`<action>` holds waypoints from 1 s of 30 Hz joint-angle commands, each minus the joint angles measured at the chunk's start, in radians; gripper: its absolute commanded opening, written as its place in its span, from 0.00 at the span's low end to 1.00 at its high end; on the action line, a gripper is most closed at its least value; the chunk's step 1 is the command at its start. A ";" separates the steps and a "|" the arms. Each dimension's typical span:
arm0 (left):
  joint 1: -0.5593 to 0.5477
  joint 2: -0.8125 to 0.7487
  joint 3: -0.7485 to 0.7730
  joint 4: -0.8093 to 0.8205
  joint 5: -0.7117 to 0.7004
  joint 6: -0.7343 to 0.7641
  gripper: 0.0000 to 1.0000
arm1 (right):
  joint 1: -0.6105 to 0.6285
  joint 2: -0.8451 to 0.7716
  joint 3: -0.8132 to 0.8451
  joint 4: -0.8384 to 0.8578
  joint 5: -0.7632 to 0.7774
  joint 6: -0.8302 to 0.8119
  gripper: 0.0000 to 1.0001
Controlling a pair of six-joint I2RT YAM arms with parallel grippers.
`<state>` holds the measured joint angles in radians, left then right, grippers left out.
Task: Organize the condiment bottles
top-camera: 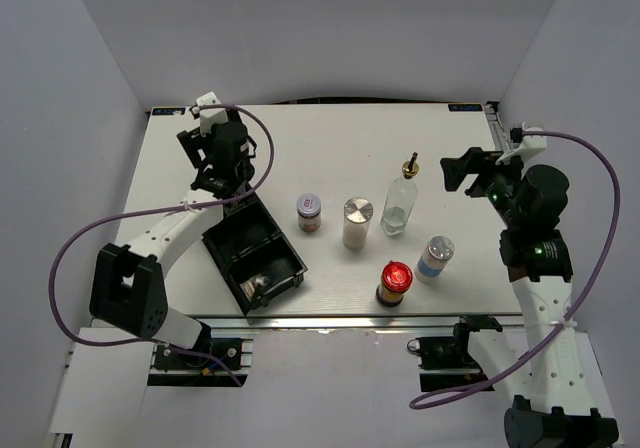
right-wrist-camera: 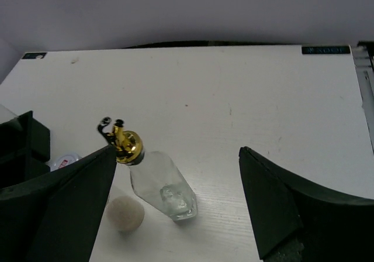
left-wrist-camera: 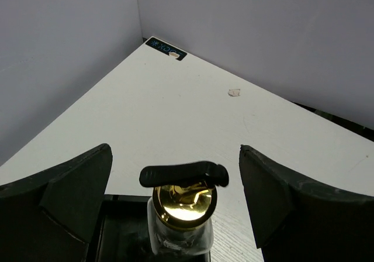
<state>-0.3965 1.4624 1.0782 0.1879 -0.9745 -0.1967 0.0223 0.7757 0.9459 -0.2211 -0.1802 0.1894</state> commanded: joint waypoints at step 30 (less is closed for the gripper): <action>0.002 -0.298 0.160 -0.294 0.810 0.039 0.98 | 0.352 0.384 0.070 0.134 0.255 -0.131 0.28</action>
<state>-0.3946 1.1172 1.1908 -0.1127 -0.4297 -0.2085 0.3641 1.1610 0.9878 -0.1619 -0.0261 0.0559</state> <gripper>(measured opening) 0.982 0.447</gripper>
